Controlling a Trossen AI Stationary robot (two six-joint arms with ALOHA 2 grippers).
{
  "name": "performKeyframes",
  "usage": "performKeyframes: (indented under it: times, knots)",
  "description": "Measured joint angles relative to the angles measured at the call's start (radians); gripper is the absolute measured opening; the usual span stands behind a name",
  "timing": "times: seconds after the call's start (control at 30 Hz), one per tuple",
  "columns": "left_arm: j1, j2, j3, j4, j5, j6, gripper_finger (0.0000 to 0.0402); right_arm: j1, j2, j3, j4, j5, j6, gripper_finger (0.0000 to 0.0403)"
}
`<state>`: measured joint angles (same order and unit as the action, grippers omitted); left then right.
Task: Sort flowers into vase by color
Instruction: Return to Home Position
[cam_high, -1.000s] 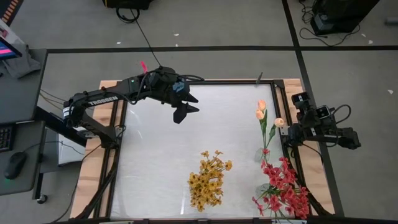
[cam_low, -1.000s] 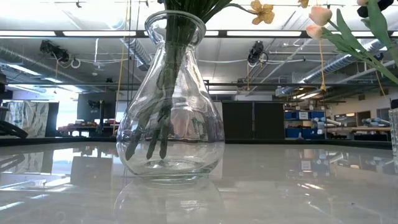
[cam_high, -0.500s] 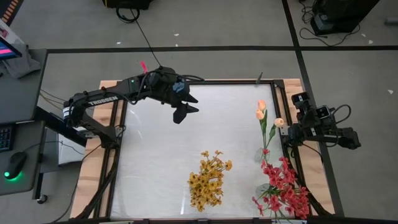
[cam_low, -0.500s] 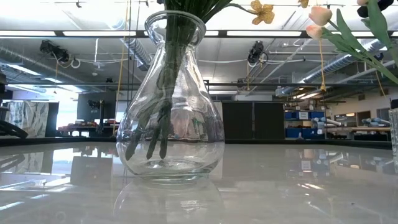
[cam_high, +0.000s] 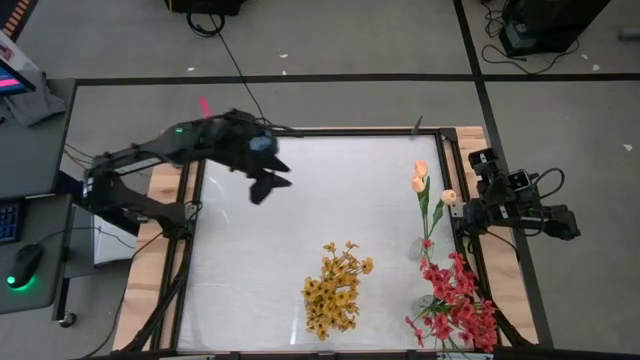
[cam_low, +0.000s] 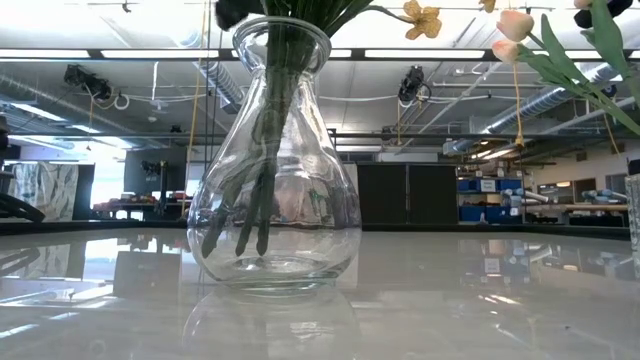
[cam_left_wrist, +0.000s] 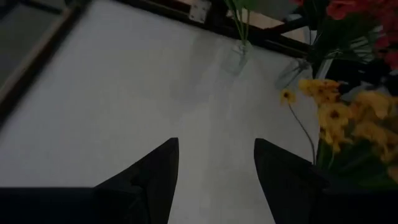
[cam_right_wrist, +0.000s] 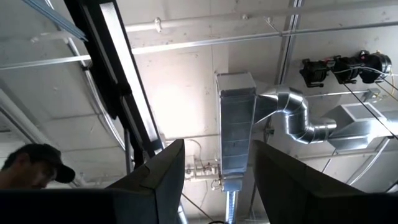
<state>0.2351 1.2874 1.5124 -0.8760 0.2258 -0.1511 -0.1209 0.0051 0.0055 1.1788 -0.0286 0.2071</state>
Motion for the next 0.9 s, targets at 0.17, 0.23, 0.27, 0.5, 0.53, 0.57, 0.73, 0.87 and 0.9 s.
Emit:
performKeyframes:
  times: [0.17, 0.23, 0.27, 0.5, 0.53, 0.57, 0.73, 0.87, 0.9]
  knots:
    - [0.004, -0.112, 0.0, -0.024, -0.027, 0.034, 0.0215, 0.0, 0.0, 0.0, 0.001, 0.0, 0.0, 0.0192]
    - [0.004, -0.148, 0.0, -0.034, -0.027, 0.035, 0.0215, 0.0, 0.0, 0.0, -0.001, 0.002, 0.0, 0.0192]
    - [0.004, -0.166, 0.0, -0.042, -0.027, 0.035, 0.0215, 0.0, 0.0, 0.0, 0.0, 0.002, 0.0, 0.0192]
    - [-0.001, -0.262, 0.0, -0.079, -0.031, 0.035, 0.0215, 0.0, 0.0, 0.0, 0.0, 0.001, 0.0, 0.0192]
    - [-0.005, -0.273, 0.0, -0.08, -0.031, 0.035, 0.0215, 0.0, 0.0, 0.0, 0.0, 0.001, 0.0, 0.0192]
    - [-0.01, -0.284, -0.001, -0.078, -0.031, 0.035, 0.0215, 0.0, 0.0, 0.0, 0.0, 0.001, 0.0, 0.0192]
    - [-0.027, -0.418, -0.166, 0.086, -0.032, 0.034, 0.0215, 0.0, 0.0, 0.0, 0.0, 0.001, 0.0, 0.0192]
    - [-0.043, -0.549, -0.403, 0.381, -0.053, 0.034, 0.0215, 0.0, 0.0, 0.0, 0.0, 0.001, 0.0, 0.0192]
    - [-0.047, -0.576, -0.463, 0.461, -0.053, 0.033, 0.0215, 0.0, 0.0, 0.0, 0.001, 0.001, 0.0, 0.0192]
